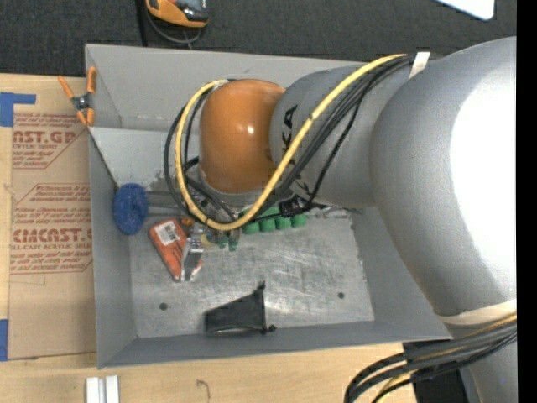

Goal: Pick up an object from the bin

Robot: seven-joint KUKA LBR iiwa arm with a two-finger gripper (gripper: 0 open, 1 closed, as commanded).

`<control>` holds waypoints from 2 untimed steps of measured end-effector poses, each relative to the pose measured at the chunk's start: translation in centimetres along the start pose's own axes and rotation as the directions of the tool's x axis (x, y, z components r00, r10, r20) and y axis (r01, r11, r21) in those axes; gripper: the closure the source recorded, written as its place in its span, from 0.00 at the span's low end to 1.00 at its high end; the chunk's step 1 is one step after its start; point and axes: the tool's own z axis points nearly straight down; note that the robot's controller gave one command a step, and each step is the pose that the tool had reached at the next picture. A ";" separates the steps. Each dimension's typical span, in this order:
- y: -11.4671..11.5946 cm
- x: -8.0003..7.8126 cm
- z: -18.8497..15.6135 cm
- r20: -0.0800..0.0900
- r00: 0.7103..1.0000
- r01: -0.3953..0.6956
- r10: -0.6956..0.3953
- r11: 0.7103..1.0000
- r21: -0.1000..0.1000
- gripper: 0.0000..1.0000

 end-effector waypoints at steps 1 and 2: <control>-0.2 -0.1 6.9 0.014 0.987 -0.163 0.163 0.987 -0.007 0.00; -0.5 -0.5 6.7 0.014 0.978 -0.206 0.207 0.978 -0.013 1.00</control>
Offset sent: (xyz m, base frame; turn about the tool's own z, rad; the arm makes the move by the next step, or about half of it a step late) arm -0.0012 -0.0100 -0.0751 0.2114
